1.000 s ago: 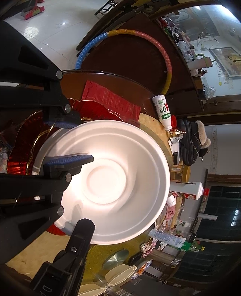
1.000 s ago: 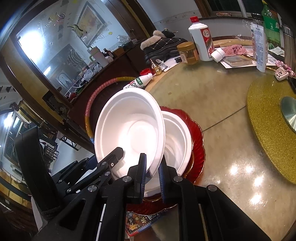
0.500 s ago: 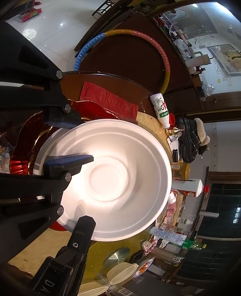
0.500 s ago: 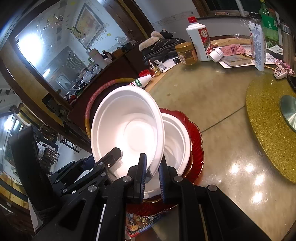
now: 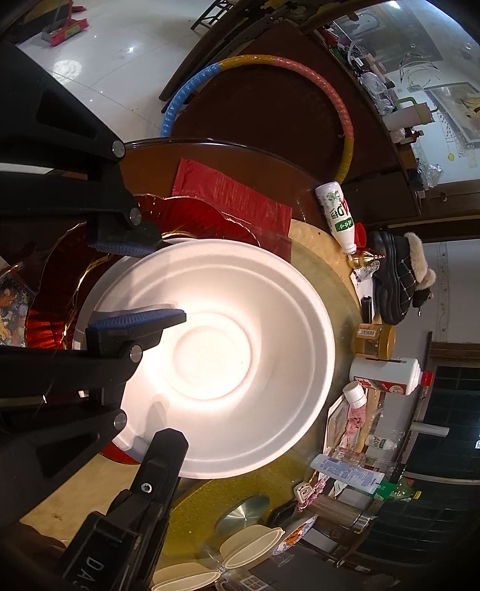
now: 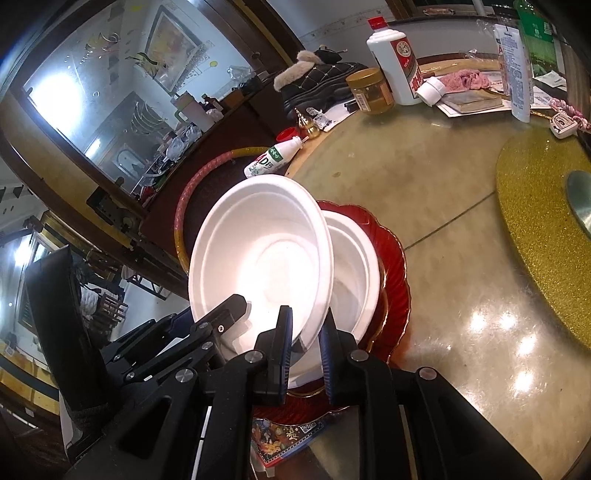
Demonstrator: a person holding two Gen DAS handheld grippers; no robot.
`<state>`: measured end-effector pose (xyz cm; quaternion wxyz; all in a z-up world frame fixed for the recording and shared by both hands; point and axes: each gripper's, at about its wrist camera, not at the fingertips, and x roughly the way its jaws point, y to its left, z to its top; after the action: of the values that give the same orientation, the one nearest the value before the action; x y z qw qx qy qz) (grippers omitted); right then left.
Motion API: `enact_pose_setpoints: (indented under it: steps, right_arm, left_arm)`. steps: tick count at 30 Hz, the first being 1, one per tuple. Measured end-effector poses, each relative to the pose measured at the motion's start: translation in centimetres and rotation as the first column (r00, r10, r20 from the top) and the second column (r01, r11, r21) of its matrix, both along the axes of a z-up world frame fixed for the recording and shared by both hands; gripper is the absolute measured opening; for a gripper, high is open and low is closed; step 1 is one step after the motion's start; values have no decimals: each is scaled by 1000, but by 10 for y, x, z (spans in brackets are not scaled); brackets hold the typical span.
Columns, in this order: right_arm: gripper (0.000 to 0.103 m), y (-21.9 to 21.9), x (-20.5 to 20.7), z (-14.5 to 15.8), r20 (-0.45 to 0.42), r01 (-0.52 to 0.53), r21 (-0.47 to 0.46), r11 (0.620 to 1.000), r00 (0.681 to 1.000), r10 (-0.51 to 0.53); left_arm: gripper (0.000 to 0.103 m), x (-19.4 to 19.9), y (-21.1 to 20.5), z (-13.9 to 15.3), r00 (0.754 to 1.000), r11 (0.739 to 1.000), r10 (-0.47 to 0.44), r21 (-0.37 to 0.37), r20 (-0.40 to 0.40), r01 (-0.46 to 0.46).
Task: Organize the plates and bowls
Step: 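Lower the white foam bowl into the stack and open both grippers, then withdraw both grippers from the stack and move toward the lazy susan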
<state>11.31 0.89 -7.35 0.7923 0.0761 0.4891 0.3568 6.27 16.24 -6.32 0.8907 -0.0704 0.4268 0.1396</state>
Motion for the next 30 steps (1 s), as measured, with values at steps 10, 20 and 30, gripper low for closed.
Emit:
enact_pose_setpoints:
  steps: [10, 20, 30]
  right_arm:
    - [18, -2, 5, -3, -49, 14, 15, 1000, 999, -13]
    - [82, -4, 3, 2, -51, 58, 27, 998, 997, -57]
    - [103, -23, -2, 17, -40, 106, 103, 989, 994, -102]
  left_arm:
    - [24, -1, 4, 1, 1000, 999, 3, -37, -5, -3]
    - [51, -4, 5, 1, 1000, 997, -5, -81, -8, 5]
    - [84, -15, 14, 15, 999, 993, 46, -108, 29, -43]
